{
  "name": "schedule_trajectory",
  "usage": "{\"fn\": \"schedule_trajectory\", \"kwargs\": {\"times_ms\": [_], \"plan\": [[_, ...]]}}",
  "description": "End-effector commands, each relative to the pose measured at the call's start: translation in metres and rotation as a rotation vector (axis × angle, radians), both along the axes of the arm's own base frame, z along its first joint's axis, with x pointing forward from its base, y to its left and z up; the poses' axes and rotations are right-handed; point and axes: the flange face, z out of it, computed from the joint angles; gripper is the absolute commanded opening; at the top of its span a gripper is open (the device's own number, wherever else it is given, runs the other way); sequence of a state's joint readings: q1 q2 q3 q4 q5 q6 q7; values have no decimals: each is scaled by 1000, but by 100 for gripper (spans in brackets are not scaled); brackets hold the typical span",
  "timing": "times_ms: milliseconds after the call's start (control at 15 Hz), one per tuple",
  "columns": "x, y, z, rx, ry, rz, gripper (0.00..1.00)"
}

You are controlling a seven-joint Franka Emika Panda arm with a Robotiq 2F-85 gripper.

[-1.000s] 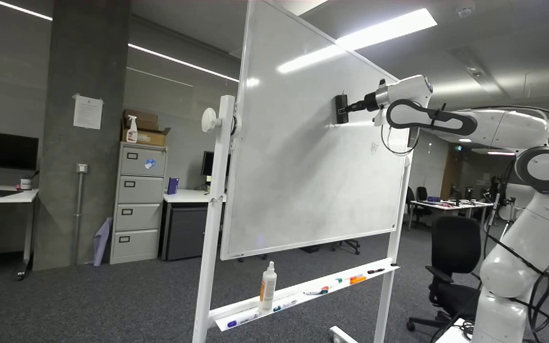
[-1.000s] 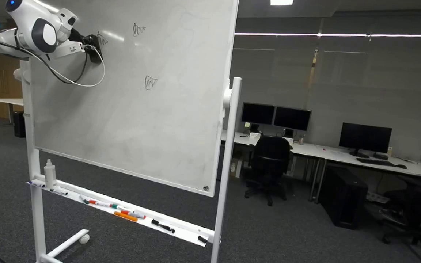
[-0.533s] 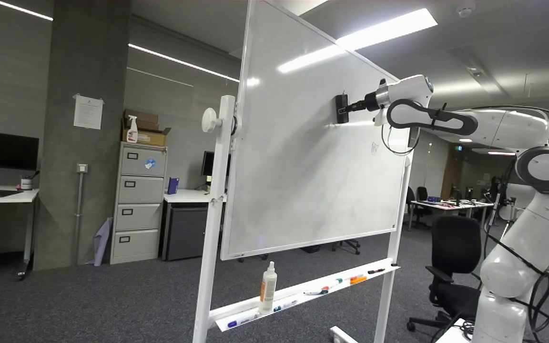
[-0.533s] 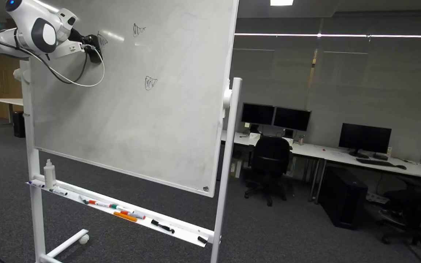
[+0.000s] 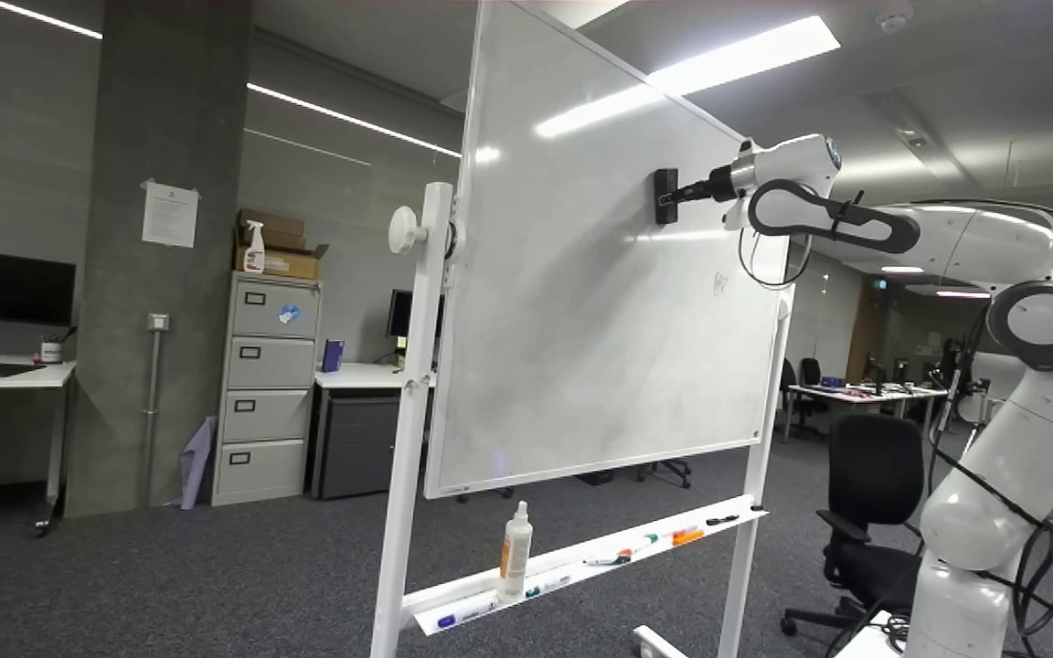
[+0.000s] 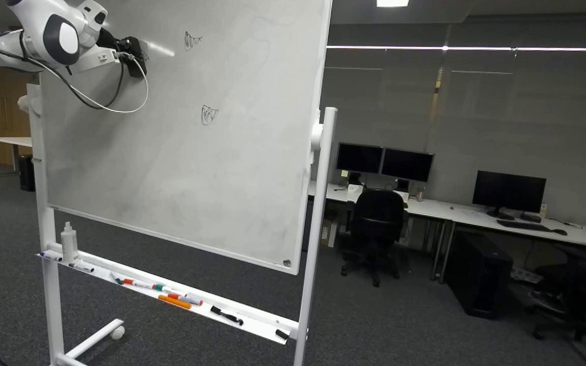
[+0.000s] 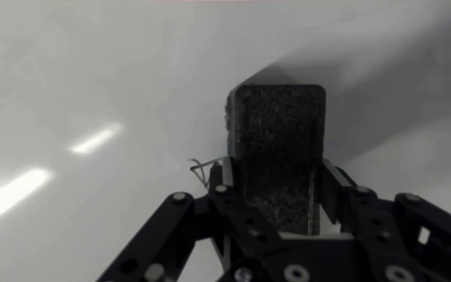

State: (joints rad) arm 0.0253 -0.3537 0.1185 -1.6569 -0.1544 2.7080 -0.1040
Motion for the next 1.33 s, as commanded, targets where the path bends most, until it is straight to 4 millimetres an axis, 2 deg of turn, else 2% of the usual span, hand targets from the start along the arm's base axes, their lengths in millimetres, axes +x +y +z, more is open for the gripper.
{"fn": "schedule_trajectory", "kwargs": {"times_ms": [0,267,467,867,1267], "plan": [[10,-26,20,38,-52,-47,30],[13,-55,28,94,-70,-106,30],[16,-56,27,104,-70,-111,30],[25,-16,10,53,-26,-39,30],[27,40,-26,-20,62,36,30]]}}
